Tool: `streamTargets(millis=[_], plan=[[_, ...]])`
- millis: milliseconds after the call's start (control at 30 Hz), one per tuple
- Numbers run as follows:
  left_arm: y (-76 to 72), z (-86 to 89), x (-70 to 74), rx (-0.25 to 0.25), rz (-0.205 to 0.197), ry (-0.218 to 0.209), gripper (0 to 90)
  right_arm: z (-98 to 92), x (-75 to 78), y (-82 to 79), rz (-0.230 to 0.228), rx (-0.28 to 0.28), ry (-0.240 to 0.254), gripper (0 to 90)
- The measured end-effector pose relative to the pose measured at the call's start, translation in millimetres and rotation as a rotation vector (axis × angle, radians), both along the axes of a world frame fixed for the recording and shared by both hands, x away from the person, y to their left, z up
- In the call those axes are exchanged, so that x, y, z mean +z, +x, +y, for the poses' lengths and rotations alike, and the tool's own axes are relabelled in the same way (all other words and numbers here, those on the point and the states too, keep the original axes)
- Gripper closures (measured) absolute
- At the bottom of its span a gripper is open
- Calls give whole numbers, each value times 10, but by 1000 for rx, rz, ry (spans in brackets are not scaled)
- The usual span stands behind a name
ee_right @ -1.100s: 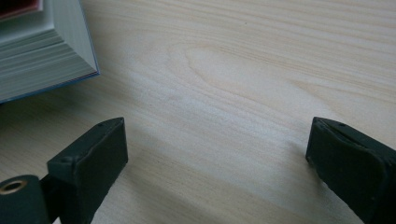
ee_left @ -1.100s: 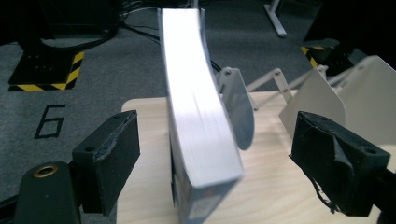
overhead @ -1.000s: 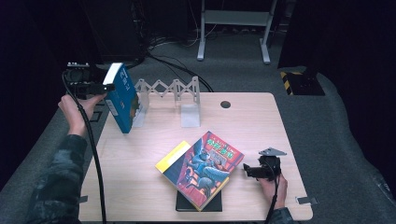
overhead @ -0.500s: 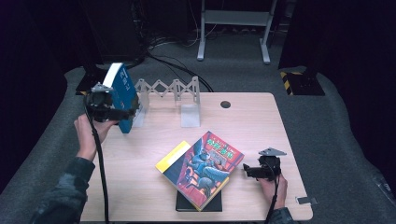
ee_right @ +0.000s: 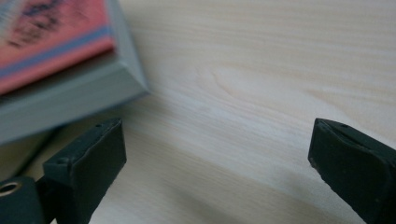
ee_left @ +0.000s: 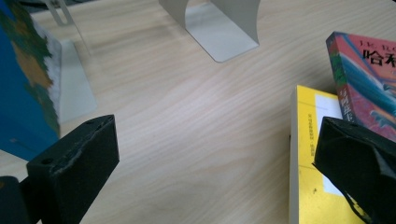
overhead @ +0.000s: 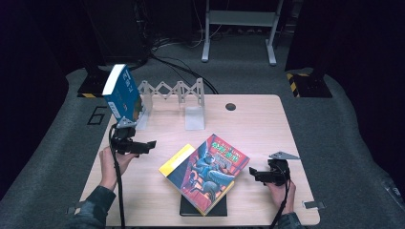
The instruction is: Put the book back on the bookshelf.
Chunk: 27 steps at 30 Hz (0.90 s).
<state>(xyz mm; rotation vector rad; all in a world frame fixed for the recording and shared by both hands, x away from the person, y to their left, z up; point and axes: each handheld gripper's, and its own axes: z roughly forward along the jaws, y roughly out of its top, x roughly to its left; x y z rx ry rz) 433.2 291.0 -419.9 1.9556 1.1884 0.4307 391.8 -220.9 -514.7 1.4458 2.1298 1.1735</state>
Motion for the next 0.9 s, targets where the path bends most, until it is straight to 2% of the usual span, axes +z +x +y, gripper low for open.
streamTargets(millis=[33, 67, 100, 133, 167, 200, 233, 267, 300, 333, 400, 467, 567, 667, 700, 800, 900], plan=[[-9, -9, -66, 8, 11, -10, 0, 11, 61, -38, -9, 2, 15, 33], [-14, -28, -113, 20, -4, -16, 0, 34, 141, -74, -12, 13, 40, 27], [-25, -39, -149, 17, 9, -25, 0, 85, 248, -111, -8, 38, 78, 23], [-33, -66, -188, 16, 14, -34, 0, 85, 248, -111, -8, 38, 78, 23], [-58, -134, -249, 7, 12, -31, 0, 198, 372, -160, -2, 76, 86, 18], [-58, -134, -249, 7, 12, -31, 0, 198, 372, -160, -2, 76, 86, 18], [-76, -199, -292, -5, 6, -22, 0, 313, 440, -199, 3, 104, 87, 9], [-76, -199, -292, -5, 6, -22, 0, 313, 440, -199, 3, 104, 87, 9], [-86, -236, -307, -11, 10, -7, 0, 385, 467, -221, 14, 116, 82, 7], [-101, -290, -335, -19, 8, -4, 0, 527, 492, -267, 32, 137, 52, 7], [-111, -354, -375, -35, 8, 9, 0, 637, 482, -300, 45, 149, 19, 9], [-111, -404, -418, -63, 24, 21, 0, 708, 453, -333, 68, 158, 25, 19], [-113, -472, -493, -74, 33, 33, 0, 764, 416, -361, 86, 166, 36, 33], [-126, -505, -539, -83, 43, 33, 0, 782, 404, -370, 96, 174, 58, 48], [-141, -524, -588, -94, 56, 36, 0, 811, 400, -379, 94, 164, 47, 38], [-166, -545, -631, -89, 53, 47, 0, 821, 391, -375, 88, 162, 41, 39], [-204, -548, -656, -87, 52, 28, 0, 832, 389, -395, 94, 150, 40, 53]])
